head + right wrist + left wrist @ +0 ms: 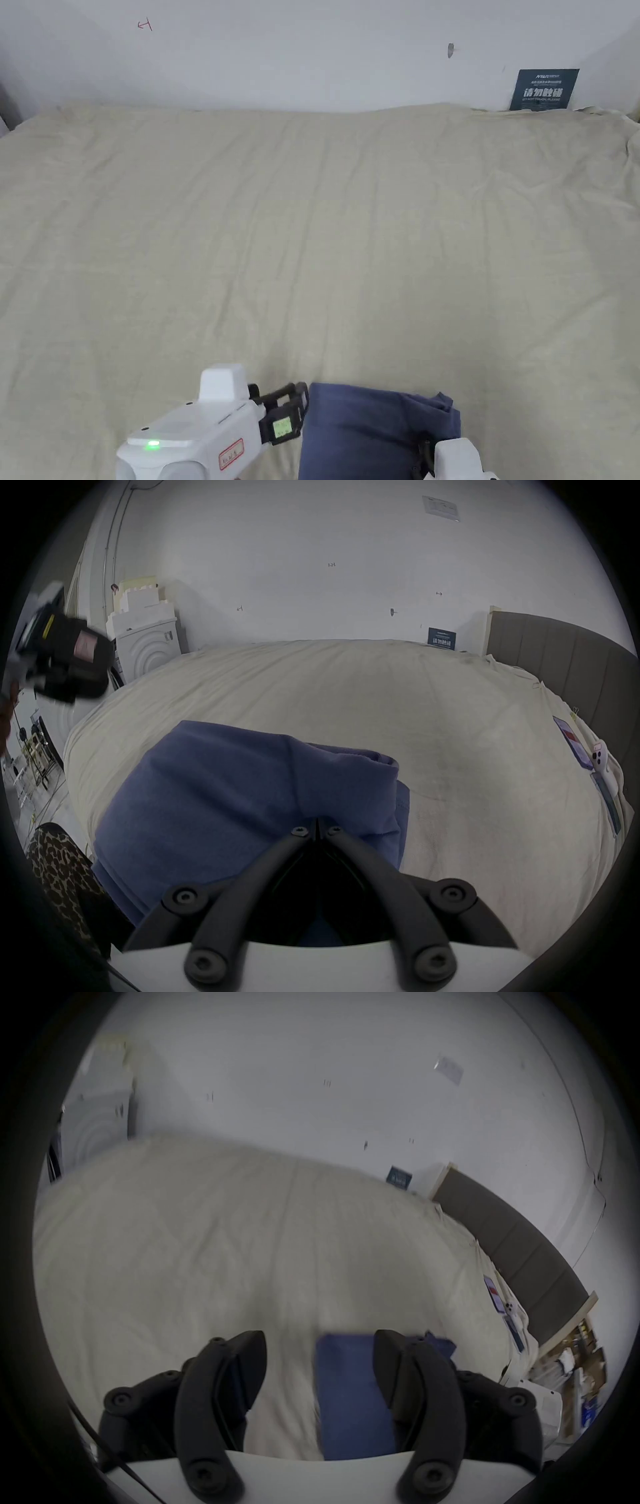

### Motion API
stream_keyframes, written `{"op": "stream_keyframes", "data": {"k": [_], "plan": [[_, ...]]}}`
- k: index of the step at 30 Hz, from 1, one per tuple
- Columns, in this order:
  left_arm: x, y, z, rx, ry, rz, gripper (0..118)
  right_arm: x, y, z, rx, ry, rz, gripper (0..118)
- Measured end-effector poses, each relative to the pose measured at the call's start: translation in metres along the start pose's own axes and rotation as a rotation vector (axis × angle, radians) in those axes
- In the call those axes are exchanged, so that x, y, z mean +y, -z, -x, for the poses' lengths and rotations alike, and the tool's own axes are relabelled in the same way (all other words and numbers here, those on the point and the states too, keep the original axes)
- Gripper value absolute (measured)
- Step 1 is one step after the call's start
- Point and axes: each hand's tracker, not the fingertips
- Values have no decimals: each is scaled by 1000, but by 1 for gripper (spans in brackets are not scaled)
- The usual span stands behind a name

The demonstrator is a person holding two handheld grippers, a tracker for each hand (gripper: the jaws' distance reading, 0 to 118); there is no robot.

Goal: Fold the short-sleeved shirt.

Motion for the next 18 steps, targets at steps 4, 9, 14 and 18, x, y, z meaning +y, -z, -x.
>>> {"op": "stream_keyframes", "data": {"k": [4, 9, 14, 18], "plan": [[-6, 29, 7, -64, -45, 155, 94, 0, 0, -1, 1, 9, 3, 0], [-3, 57, 8, -190, -62, 300, 94, -1, -1, -1, 0, 8, 0, 0], [-4, 87, 14, -225, -51, 408, 72, -1, -1, -3, 5, 22, -2, 0], [-4, 91, 13, -264, -71, 418, 47, 0, 0, -4, 9, 30, 4, 0]]}}
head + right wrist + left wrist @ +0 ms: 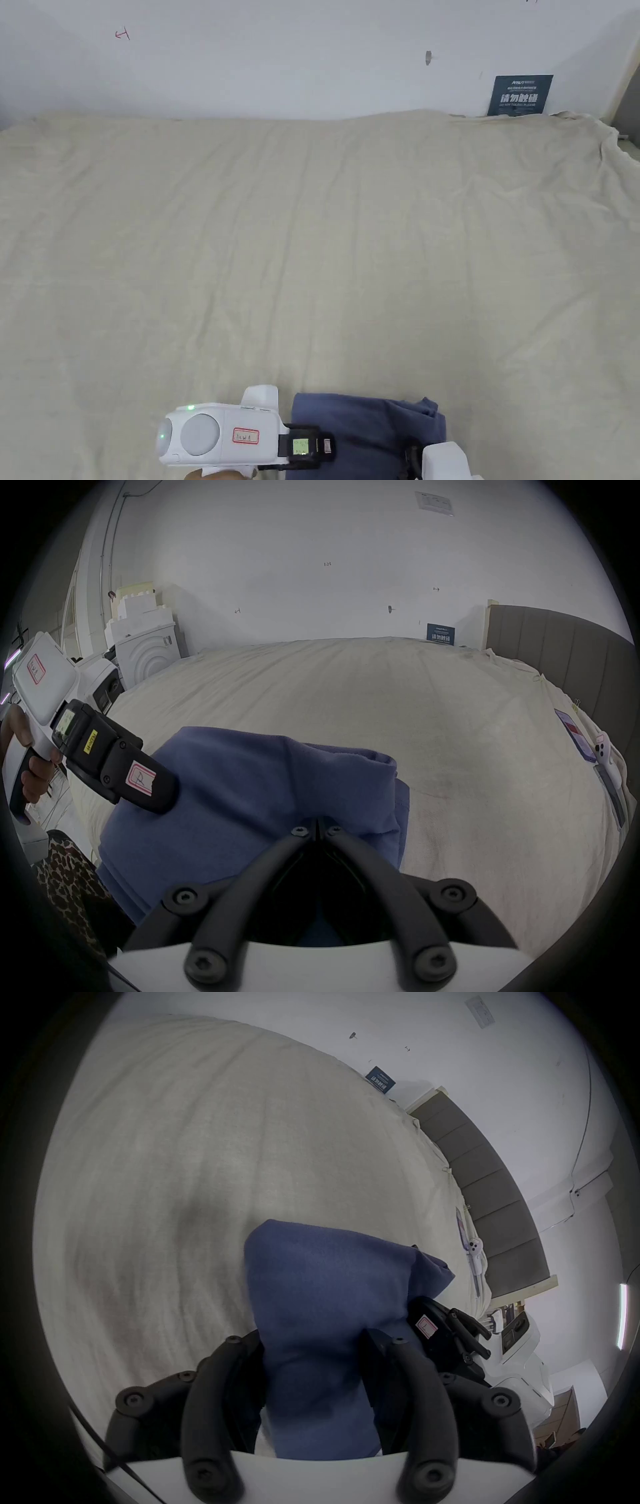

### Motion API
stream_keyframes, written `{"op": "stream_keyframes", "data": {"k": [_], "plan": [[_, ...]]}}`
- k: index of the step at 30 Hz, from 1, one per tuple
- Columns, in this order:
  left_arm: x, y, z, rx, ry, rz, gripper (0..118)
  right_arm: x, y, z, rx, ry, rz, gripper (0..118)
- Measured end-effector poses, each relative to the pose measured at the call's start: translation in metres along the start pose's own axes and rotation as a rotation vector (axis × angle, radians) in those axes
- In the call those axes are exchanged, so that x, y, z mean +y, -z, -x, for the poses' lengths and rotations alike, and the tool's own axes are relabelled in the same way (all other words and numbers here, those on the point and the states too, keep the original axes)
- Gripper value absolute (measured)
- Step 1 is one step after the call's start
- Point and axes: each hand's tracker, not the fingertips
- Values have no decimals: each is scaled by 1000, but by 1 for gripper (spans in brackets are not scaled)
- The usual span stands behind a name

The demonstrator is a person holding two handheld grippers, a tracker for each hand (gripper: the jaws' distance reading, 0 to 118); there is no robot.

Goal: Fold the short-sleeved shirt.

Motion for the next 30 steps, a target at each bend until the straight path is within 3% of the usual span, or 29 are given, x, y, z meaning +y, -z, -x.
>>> {"op": "stream_keyframes", "data": {"k": [3, 5, 8, 13, 16, 30], "plan": [[-1, -1, 3, -10, -10, 9, 24, 3, 0, -2, 9, 4, 11, 0], [-2, -3, -1, -16, -12, -9, 17, 10, -1, -3, 22, 10, 29, 0], [-6, -12, -20, 43, 103, -42, 15, 25, -10, -6, 23, 15, 24, 0], [10, -35, -16, 16, 118, -64, 13, 71, -43, -10, 6, 10, -134, 0], [24, -62, -13, 71, 154, -93, 13, 104, -63, -15, -10, 3, -226, 0], [80, -238, 146, 459, 50, -217, 13, 205, -117, -6, -91, -66, -454, 0]]}}
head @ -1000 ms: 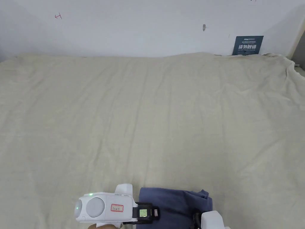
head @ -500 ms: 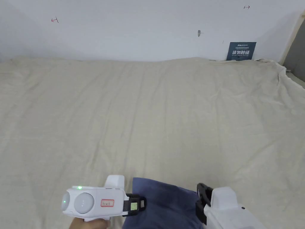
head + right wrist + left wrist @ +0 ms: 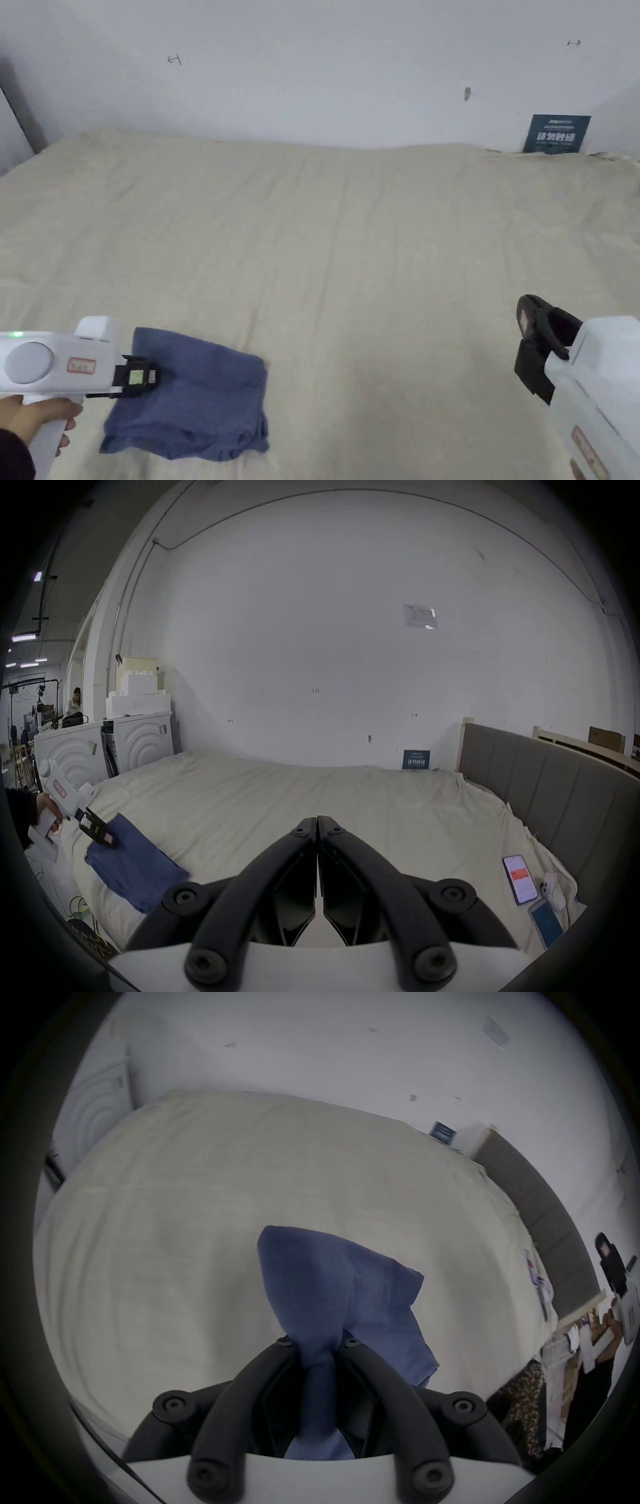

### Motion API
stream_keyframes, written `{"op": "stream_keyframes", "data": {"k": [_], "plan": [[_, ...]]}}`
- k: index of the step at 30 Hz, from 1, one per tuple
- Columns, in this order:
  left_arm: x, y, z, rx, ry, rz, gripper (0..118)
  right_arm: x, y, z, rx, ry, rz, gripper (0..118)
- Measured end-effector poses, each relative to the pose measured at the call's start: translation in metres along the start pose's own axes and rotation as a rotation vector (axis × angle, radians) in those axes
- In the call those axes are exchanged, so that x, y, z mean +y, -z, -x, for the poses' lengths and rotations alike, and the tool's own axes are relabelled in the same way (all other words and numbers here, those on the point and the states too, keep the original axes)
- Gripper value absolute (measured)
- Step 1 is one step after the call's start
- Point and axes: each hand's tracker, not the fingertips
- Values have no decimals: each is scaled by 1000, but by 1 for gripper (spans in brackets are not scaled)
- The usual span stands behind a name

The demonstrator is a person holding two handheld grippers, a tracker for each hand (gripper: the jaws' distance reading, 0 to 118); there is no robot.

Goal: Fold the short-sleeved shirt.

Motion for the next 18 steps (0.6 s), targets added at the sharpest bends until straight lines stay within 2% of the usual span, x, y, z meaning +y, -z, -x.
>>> {"op": "stream_keyframes", "data": {"k": [4, 9, 14, 18], "plan": [[19, -21, 62, 121, -72, -16, 13, 8, 9, 10, 5, -16, -5, 0], [35, -16, 119, 236, -29, 32, 13, 3, 17, 18, 3, -39, 7, 0], [40, 14, 145, 293, -51, 87, 13, -7, 34, 20, -3, -34, 46, 0], [22, 40, 139, 403, -47, 153, 14, -13, 38, 19, -8, -15, 71, 0]]}}
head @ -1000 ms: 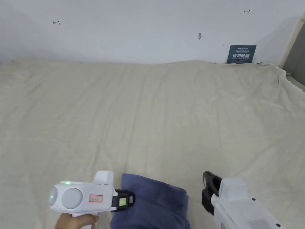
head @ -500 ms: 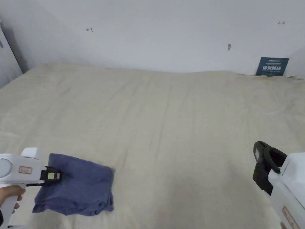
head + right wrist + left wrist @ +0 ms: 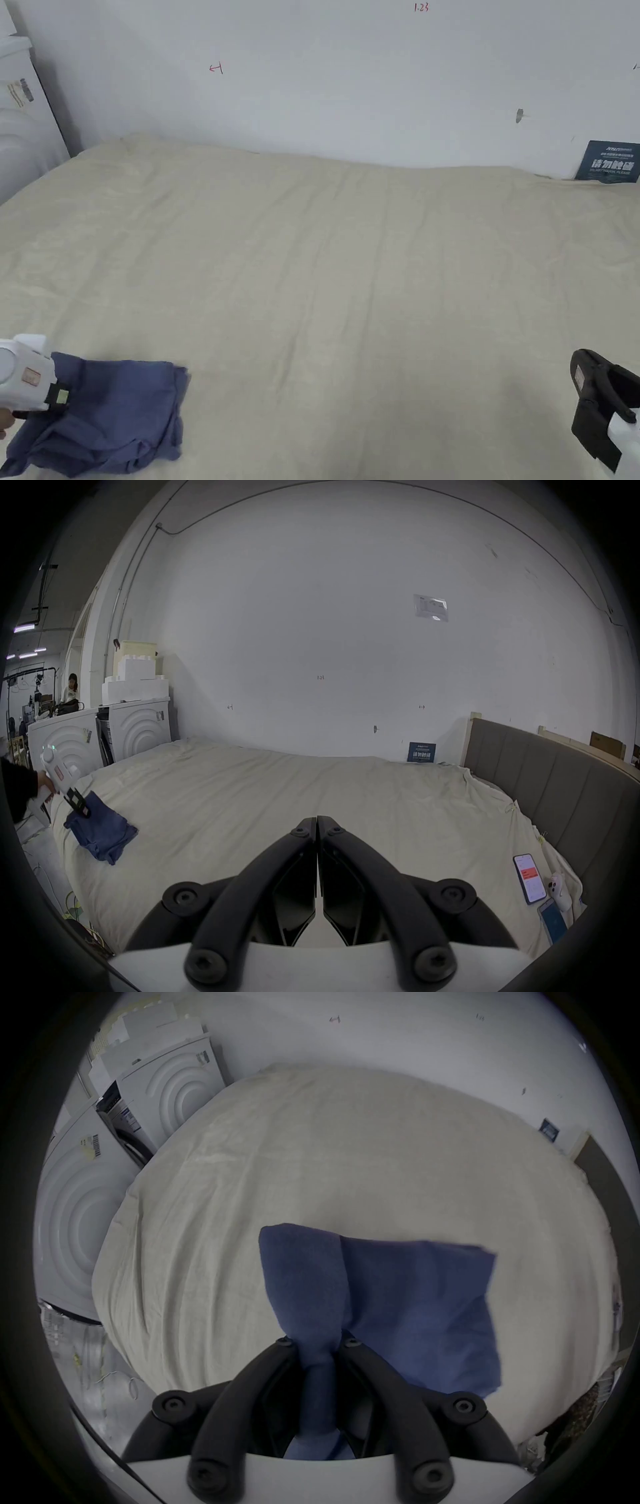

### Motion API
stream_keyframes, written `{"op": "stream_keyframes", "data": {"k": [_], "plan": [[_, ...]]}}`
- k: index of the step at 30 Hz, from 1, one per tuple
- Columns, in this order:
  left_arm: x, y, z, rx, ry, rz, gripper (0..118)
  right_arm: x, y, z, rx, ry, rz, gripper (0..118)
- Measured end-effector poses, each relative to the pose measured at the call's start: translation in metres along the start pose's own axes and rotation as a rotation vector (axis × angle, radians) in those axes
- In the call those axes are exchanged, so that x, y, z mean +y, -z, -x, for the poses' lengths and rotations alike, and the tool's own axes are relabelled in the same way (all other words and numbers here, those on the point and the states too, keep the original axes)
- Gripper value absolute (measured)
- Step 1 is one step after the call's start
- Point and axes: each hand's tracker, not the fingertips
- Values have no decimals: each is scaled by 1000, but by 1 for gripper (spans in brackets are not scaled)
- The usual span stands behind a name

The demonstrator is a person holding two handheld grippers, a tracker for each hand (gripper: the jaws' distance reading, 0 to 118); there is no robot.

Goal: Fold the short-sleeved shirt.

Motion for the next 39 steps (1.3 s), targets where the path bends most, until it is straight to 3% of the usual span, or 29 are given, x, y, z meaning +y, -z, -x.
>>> {"op": "stream_keyframes", "data": {"k": [3, 6, 10, 12, 20, 30, 34, 39], "plan": [[-14, 14, -11, 64, 6, 5, 15, 0, 0, -1, 3, -2, 13, 0], [-25, -2, -31, 141, -2, -31, 34, 3, -6, -4, 9, -7, 16, 0], [-33, -33, -41, 217, -22, -150, 97, 10, -9, -11, 12, -5, 3, 0], [-34, -56, -42, 183, -69, -229, 107, 18, -17, -11, 10, -14, -11, 0], [-30, -175, -62, 57, -196, -649, 106, 50, -43, -16, -22, -36, -66, 0], [-52, -283, -139, -35, -165, -1024, 101, 76, -74, -34, -65, -31, -164, 0], [-73, -323, -187, -77, -156, -1151, 94, 84, -80, -36, -85, -34, -199, 0], [-89, -336, -232, -126, -108, -1247, 67, 85, -94, -41, -99, -39, -225, 0]]}}
